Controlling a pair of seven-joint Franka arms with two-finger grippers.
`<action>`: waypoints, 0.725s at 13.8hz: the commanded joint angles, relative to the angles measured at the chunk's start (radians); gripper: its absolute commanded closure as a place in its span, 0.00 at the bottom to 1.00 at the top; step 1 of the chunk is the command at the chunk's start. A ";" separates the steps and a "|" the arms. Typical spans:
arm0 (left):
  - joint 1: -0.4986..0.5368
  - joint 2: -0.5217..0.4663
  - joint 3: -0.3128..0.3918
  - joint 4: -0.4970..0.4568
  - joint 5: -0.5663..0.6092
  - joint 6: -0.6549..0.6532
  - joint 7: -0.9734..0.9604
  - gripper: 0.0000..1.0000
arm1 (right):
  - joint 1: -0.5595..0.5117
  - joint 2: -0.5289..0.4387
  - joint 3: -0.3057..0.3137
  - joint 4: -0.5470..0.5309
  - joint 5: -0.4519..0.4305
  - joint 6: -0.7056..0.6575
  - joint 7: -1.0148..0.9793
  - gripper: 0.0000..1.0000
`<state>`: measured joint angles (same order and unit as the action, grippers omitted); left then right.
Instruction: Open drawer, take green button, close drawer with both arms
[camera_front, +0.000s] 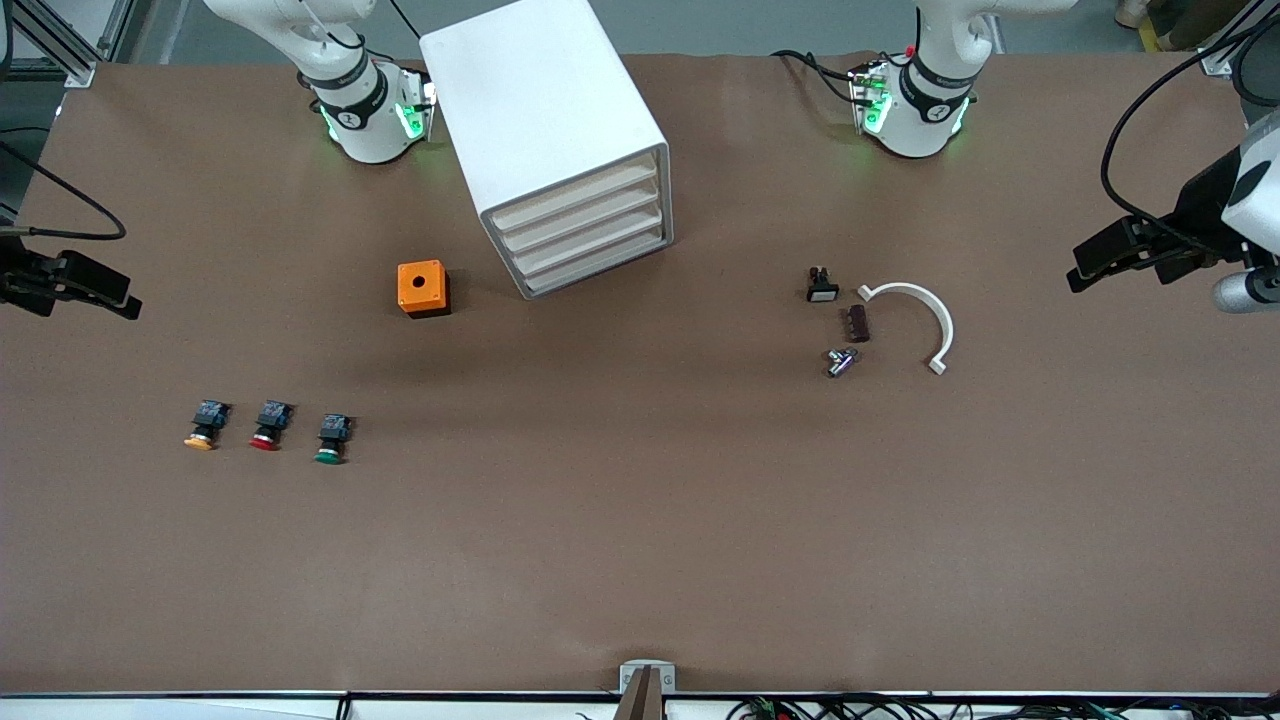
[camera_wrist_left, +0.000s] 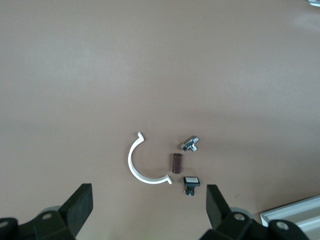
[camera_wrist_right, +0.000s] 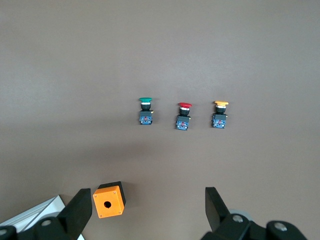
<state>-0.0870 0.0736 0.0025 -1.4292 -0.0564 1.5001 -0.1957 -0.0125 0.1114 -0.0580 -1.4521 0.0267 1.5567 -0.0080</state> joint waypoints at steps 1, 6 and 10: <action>0.097 -0.055 -0.123 -0.068 0.059 0.006 0.016 0.00 | -0.018 0.011 0.012 0.029 -0.007 -0.010 -0.010 0.00; 0.121 -0.055 -0.157 -0.071 0.064 0.002 0.015 0.00 | -0.018 0.017 0.012 0.029 -0.007 -0.010 -0.010 0.00; 0.121 -0.098 -0.157 -0.098 0.066 -0.005 0.016 0.00 | -0.018 0.017 0.012 0.029 -0.007 -0.010 -0.010 0.00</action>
<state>0.0153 0.0293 -0.1386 -1.4797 -0.0124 1.4990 -0.1956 -0.0130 0.1155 -0.0585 -1.4508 0.0266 1.5567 -0.0080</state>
